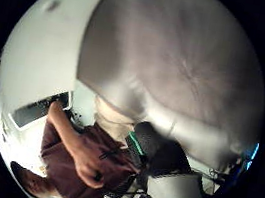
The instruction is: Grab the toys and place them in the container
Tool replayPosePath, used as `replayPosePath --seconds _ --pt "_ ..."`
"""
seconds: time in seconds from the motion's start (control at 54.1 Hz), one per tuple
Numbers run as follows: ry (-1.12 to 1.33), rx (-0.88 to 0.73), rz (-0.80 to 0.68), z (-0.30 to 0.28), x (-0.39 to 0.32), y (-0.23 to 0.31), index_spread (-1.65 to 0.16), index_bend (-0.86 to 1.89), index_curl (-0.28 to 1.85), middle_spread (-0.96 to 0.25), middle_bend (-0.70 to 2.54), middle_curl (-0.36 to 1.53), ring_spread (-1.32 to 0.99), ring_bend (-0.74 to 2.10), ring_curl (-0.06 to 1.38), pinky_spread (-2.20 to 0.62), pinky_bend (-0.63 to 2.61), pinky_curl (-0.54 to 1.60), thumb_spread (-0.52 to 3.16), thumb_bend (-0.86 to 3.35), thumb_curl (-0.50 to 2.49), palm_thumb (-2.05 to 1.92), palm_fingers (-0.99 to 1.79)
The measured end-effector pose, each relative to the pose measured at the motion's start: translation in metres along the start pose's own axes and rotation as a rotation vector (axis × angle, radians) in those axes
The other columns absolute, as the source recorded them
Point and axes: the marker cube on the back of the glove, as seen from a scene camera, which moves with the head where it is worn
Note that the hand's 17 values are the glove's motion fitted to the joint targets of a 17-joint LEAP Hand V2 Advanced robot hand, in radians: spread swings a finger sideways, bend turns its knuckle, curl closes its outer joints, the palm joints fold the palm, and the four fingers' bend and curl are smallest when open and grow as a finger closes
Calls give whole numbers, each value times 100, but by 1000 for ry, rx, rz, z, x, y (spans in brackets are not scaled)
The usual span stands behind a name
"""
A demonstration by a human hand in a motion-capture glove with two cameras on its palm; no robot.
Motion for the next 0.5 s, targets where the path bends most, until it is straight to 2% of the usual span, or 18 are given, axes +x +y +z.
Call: replayPosePath --seconds 0.037,0.148,0.185,0.222,0.24,0.259,0.277,0.314,0.388,0.499 --pt "-26 60 -6 7 1 -7 -18 2 10 6 19 24 3 38 38 3 81 35 118 -1 35 6 -19" --pt "-52 264 -30 11 2 -17 -15 5 8 2 34 30 -4 55 42 -1 86 36 115 -1 35 9 7" --pt "-48 346 -48 11 0 -18 -14 3 5 -2 50 35 -12 76 47 -10 87 35 116 0 35 11 41" --pt "-33 423 -59 10 -2 -20 -13 2 4 -4 54 37 -17 90 48 -14 88 33 117 -1 36 12 52" --pt "-22 454 -60 9 -3 -21 -12 5 3 -6 62 40 -20 101 52 -17 89 34 119 0 36 13 68" --pt "-9 482 -60 8 -3 -22 -12 2 3 -6 56 38 -21 93 48 -16 87 33 117 -1 36 12 44" --pt "9 510 -58 7 -4 -23 -12 11 5 -8 74 46 -23 110 58 -20 92 38 122 4 38 19 82" --pt "42 551 -54 3 -6 -27 -12 13 3 -11 76 45 -26 114 57 -23 93 36 123 7 40 26 90" --pt "37 495 -26 -4 -9 -37 -15 18 4 -15 84 51 -29 118 61 -29 99 40 114 13 48 42 103" --pt "-107 242 25 -21 -12 -51 -20 38 9 -18 96 58 -31 118 63 -34 90 40 103 14 55 50 119"
